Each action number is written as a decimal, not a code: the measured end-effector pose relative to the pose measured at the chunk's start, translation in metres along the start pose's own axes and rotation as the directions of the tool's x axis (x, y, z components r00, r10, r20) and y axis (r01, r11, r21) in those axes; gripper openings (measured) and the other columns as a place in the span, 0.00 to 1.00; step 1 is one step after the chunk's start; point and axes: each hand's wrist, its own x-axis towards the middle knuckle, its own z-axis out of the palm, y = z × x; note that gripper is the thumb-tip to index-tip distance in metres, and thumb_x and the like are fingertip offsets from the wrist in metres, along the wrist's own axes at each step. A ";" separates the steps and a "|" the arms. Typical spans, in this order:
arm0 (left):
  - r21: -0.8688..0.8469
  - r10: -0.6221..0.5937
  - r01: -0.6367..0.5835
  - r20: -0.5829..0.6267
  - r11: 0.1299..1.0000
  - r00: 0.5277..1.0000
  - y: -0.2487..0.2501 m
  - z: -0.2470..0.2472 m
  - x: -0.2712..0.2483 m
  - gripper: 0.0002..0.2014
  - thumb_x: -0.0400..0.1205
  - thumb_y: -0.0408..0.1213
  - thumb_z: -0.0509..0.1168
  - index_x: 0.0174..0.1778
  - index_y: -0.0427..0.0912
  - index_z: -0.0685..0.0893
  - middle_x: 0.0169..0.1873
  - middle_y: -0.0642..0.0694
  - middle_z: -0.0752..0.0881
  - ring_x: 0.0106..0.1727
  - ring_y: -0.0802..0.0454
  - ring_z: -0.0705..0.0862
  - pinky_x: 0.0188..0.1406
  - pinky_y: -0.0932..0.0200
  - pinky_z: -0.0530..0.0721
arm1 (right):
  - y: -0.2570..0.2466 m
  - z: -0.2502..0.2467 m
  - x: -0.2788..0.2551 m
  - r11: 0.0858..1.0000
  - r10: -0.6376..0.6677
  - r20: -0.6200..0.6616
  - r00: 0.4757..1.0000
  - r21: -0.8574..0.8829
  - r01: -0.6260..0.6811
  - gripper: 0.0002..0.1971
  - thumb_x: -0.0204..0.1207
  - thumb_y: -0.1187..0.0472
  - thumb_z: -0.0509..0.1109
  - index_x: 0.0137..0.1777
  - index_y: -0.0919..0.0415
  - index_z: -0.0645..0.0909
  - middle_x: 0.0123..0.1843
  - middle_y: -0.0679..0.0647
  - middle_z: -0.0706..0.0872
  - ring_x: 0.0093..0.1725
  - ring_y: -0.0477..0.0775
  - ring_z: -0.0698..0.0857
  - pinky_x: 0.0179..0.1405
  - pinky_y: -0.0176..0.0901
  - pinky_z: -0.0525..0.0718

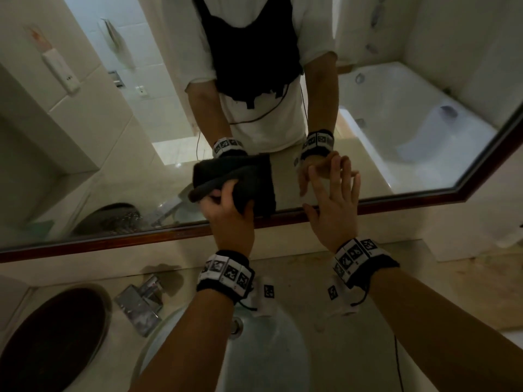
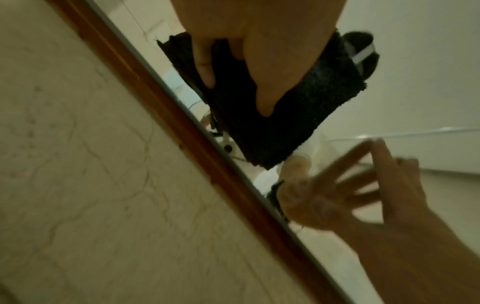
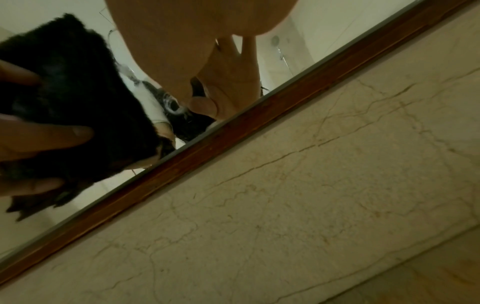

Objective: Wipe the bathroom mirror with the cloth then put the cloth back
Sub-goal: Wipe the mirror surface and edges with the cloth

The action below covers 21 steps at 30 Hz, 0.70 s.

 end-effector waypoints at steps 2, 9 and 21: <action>-0.032 -0.026 0.025 -0.039 0.999 0.999 -0.010 -0.021 0.012 0.29 0.78 0.39 0.76 0.73 0.45 0.72 0.72 0.26 0.66 0.70 0.33 0.71 0.73 0.49 0.69 | 0.000 -0.003 0.000 1.000 -0.003 0.003 1.000 0.009 0.003 0.44 0.74 0.54 0.75 0.87 0.50 0.55 0.88 0.64 0.44 0.87 0.67 0.41 0.82 0.75 0.48; -0.087 -0.109 0.096 -0.165 0.992 0.980 -0.029 -0.080 0.056 0.36 0.71 0.27 0.77 0.75 0.44 0.72 0.74 0.40 0.62 0.73 0.51 0.68 0.76 0.56 0.74 | -0.004 -0.003 0.000 1.000 0.018 0.017 1.000 -0.019 -0.018 0.47 0.73 0.52 0.77 0.87 0.49 0.53 0.88 0.66 0.44 0.86 0.70 0.43 0.81 0.76 0.49; 0.056 0.133 -0.131 -0.028 0.990 0.991 0.051 -0.011 0.034 0.31 0.76 0.40 0.73 0.76 0.52 0.73 0.71 0.36 0.64 0.69 0.38 0.69 0.72 0.51 0.71 | -0.001 0.007 -0.001 0.999 0.017 0.028 0.999 -0.039 -0.016 0.46 0.74 0.52 0.76 0.87 0.51 0.54 0.88 0.64 0.40 0.86 0.69 0.39 0.80 0.78 0.49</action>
